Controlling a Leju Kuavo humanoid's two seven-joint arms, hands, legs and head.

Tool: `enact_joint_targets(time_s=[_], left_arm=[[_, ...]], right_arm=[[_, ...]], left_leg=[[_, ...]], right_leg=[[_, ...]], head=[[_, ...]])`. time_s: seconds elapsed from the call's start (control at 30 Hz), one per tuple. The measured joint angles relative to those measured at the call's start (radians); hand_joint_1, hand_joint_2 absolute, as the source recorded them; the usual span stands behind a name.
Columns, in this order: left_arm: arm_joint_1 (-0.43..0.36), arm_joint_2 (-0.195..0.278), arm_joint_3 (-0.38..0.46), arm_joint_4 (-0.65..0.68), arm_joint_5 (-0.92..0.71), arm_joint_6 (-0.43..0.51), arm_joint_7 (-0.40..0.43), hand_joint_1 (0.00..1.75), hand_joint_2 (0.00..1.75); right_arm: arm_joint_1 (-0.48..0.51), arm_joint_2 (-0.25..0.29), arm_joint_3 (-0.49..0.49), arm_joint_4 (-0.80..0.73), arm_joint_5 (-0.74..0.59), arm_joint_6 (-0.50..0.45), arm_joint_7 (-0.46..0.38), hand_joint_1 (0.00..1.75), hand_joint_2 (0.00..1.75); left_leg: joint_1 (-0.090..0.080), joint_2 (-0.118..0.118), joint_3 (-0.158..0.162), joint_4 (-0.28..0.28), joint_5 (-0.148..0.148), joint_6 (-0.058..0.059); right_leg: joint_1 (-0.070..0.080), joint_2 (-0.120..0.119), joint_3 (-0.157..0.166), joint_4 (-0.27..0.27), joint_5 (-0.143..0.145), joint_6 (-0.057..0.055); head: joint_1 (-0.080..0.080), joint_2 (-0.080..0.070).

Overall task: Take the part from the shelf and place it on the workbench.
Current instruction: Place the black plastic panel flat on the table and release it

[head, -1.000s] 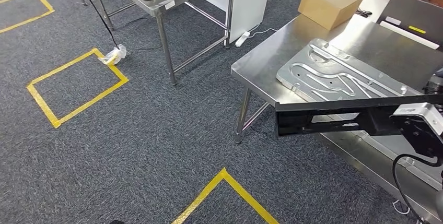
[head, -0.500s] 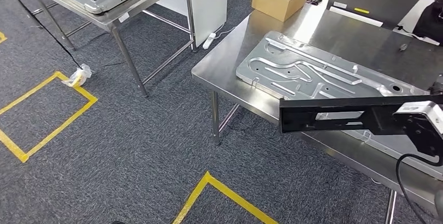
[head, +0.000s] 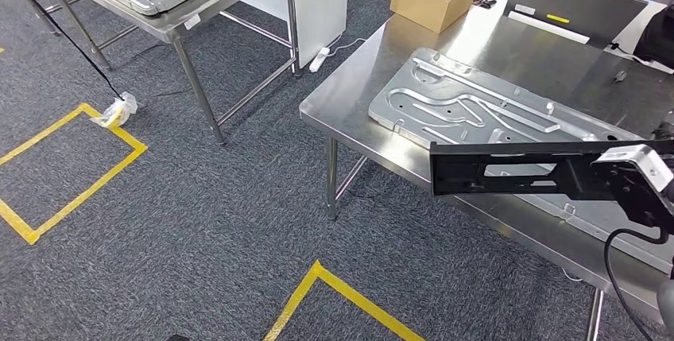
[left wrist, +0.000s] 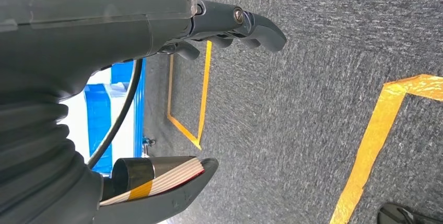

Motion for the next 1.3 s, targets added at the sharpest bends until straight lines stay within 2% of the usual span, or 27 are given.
enact_joint_targets(time_s=[0.1, 0.9, 1.1, 1.17, 1.23, 1.3], left_arm=[[0.0, 0.0, 0.001, 0.0, 0.0, -0.001, 0.0, 0.0, 1.75], [0.0, 0.0, 0.013, 0.0, 0.001, -0.011, -0.001, 0.0, 1.75], [0.0, 0.0, 0.019, 0.0, 0.001, -0.011, -0.003, 0.0, 1.75], [-0.001, -0.001, 0.019, 0.0, 0.001, -0.011, -0.005, 0.0, 1.75], [-0.001, -0.001, 0.02, 0.0, 0.001, -0.012, -0.006, 0.0, 1.75], [0.0, -0.002, 0.02, 0.0, 0.001, -0.012, -0.007, 0.0, 1.75]], right_arm=[[-0.002, 0.0, 0.003, 0.007, 0.0, 0.0, 0.0, 1.75, 1.75], [-0.004, 0.001, 0.014, 0.022, 0.0, -0.001, 0.0, 1.75, 1.75], [-0.003, 0.001, 0.014, 0.022, 0.0, -0.002, 0.0, 1.75, 1.75], [-0.002, 0.0, 0.014, 0.022, 0.0, -0.002, 0.0, 1.75, 1.75], [-0.002, -0.002, 0.013, 0.022, 0.0, -0.003, 0.0, 1.75, 1.75], [0.0, -0.002, 0.012, 0.024, 0.0, -0.004, 0.0, 1.75, 1.75]], left_leg=[[0.0, 0.0, 0.0, 0.0, -0.001, 0.001], [0.004, 0.0, 0.003, -0.004, 0.0, -0.001], [-0.003, 0.001, 0.002, -0.001, -0.002, 0.006], [0.003, 0.005, 0.011, -0.016, 0.004, 0.014], [0.011, 0.013, 0.023, -0.035, 0.011, 0.023], [0.012, 0.019, 0.028, -0.04, 0.011, 0.025]], right_leg=[[0.0, 0.0, 0.0, 0.0, 0.0, 0.004], [0.004, 0.0, -0.001, 0.001, 0.0, 0.004], [-0.004, 0.002, 0.0, -0.004, 0.001, 0.009], [-0.002, -0.001, -0.001, -0.001, -0.003, 0.015], [-0.003, -0.021, -0.024, 0.053, -0.036, 0.023], [-0.012, -0.04, -0.085, 0.173, -0.091, 0.031]], head=[[0.0, 0.0], [0.0, 0.0], [0.0, 0.0], [0.0, 0.0], [0.002, 0.0], [0.003, 0.0]])
